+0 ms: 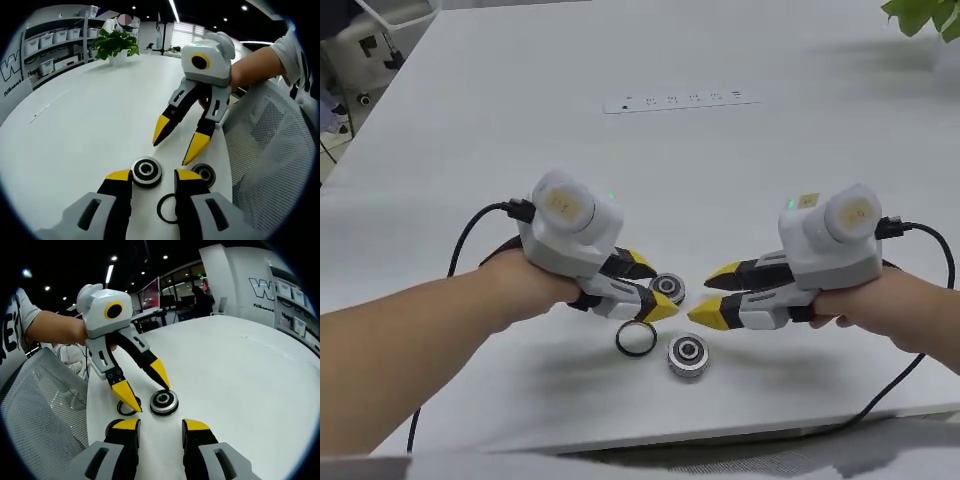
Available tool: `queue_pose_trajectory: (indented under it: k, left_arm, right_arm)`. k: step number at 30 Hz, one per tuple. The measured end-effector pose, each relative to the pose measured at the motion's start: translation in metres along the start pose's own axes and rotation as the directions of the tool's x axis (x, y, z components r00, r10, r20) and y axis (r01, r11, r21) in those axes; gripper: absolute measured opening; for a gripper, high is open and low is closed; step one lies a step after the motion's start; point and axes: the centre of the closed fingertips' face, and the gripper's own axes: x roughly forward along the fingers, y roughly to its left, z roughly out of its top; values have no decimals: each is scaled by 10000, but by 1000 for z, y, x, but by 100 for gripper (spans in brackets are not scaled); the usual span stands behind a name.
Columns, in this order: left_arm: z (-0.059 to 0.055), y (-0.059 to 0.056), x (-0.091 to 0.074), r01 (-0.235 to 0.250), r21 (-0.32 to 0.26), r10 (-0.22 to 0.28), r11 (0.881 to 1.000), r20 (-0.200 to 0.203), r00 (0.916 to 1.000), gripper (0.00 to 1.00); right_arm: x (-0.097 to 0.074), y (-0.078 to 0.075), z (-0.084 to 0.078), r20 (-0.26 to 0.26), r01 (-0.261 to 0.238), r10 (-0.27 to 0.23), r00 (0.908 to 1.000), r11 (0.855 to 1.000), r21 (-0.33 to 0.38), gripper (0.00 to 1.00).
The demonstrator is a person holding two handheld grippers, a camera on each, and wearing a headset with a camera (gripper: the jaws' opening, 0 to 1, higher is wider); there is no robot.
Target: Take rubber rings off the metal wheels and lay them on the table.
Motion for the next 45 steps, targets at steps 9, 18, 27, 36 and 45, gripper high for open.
queue_pose_trajectory:
  k: [9,18,27,36,45]
  left_arm:
    - [0,-7,1,85,673,-78,9977,-101,9999,22]
    - [3,-2,2,-22,-174,23,9998,60,10000,18]
    - [3,-1,6,-481,72,481,9988,-10,9988,12]
    - [4,3,6,-766,406,764,9962,64,9971,9]
    - [3,5,7,-873,510,872,9949,54,9962,8]
  right_arm:
    - [1,-1,-2,-23,-11,11,10000,10000,55,31]
    - [2,0,-2,-32,-29,29,10000,10000,57,31]
    - [2,0,1,21,8,-8,10000,10000,-10,31]
    - [7,1,6,19,-2,3,10000,9998,-187,31]
    - [17,-3,6,-154,58,-65,9999,9987,-510,30]
